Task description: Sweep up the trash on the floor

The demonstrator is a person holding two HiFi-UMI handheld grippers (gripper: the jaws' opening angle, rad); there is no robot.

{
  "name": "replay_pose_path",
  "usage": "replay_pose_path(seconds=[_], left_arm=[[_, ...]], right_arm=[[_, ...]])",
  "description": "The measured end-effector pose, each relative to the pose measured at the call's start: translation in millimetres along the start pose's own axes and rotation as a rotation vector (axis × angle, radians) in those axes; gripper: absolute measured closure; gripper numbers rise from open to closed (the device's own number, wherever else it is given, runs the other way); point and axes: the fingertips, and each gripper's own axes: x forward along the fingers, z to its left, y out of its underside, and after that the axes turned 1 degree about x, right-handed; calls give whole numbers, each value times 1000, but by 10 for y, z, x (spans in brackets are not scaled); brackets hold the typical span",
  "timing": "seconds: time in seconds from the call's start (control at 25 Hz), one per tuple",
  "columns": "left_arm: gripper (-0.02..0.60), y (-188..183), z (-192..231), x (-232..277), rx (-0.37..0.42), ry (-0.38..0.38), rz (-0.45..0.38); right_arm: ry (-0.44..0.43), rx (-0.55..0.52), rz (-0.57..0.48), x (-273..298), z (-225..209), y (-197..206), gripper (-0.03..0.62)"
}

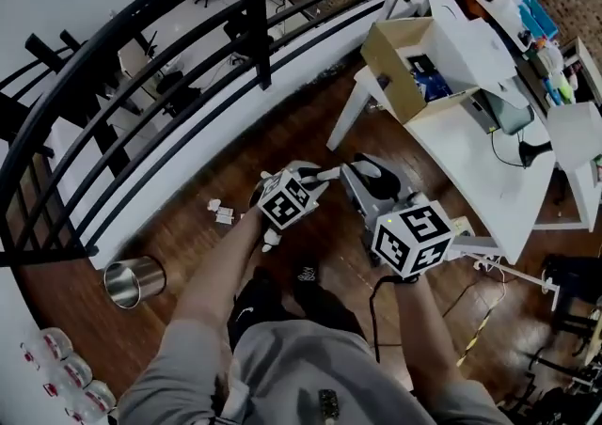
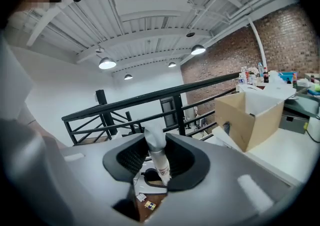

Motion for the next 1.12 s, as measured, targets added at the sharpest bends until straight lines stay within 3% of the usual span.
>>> replay_pose_path(seconds=[0.32, 0.44, 1.12], left_arm=[[472, 352, -311, 567, 55, 141, 43], [471, 486, -260, 541, 56, 147, 34], [474, 1528, 260, -634, 84, 130, 79]], right_arm=[[120, 108, 36, -30, -315, 619, 487], [142, 154, 18, 39, -299, 704, 487], [87, 151, -12, 886, 1090, 818, 484]])
